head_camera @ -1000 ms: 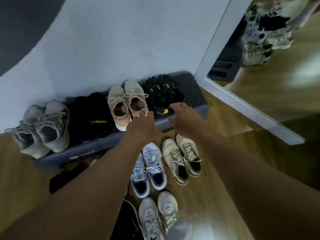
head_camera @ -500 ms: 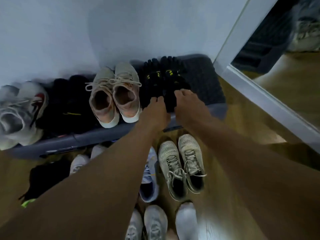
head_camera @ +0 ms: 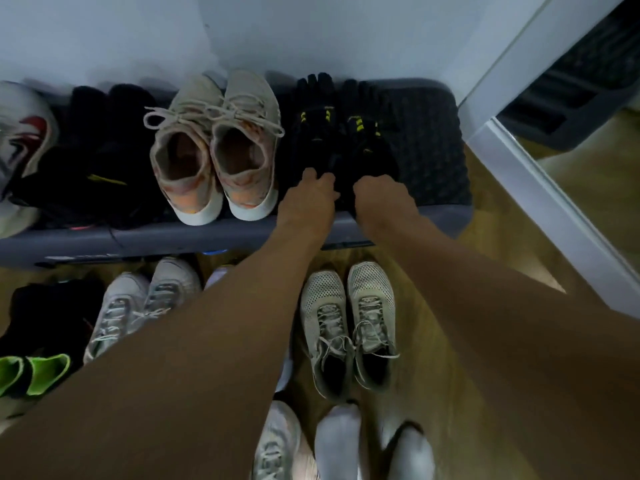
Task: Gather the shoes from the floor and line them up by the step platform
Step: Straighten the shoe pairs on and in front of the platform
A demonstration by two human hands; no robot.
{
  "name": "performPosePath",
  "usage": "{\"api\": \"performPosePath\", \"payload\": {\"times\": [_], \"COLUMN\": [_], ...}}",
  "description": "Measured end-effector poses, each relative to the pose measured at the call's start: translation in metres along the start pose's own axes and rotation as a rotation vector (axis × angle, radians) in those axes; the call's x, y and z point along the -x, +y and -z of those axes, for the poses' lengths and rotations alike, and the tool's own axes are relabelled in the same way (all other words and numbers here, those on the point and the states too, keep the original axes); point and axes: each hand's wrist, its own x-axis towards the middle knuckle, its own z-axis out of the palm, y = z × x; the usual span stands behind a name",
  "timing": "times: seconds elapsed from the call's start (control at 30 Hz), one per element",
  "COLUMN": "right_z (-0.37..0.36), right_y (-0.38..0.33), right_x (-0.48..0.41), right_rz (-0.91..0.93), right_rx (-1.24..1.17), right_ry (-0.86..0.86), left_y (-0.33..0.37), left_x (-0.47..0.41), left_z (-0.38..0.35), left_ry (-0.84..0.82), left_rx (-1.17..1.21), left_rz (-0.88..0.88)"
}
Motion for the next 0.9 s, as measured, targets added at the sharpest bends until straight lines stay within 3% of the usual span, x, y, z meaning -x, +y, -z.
{"api": "performPosePath", "payload": {"times": [0.33, 0.5, 0.63, 0.77, 0.9], "right_z": [-0.007, -0.018, -0.06, -0.133, -0.196], "right_y": [0.006, 0.022, 0.042, 0.063, 0.076], "right_x": [0.01, 0.019, 0.077, 0.147, 0.185], "right_rz": [0.108, 0.123, 0.162, 0.152, 0.098], "right_rx": [0.016, -0.081, -0.286, -0.258, -0.197], "right_ry": [0.103, 0.156, 0.265, -0.005, -0.236], "left_y": [0.007, 0.018, 0.03, 0.039, 0.042], "left_x": [-0.002, 0.036, 0.124, 0.211, 0.257], "left_z": [0.005, -0.009, -0.055, -0.118, -0.175], "left_ry": [-0.104, 0.109, 0.241, -0.078, -0.399], "left_rx": [-0.029, 0.137, 0.302, 0.211, 0.218], "left_rz": [0.06, 0.084, 0.117, 0.293, 0.317]}}
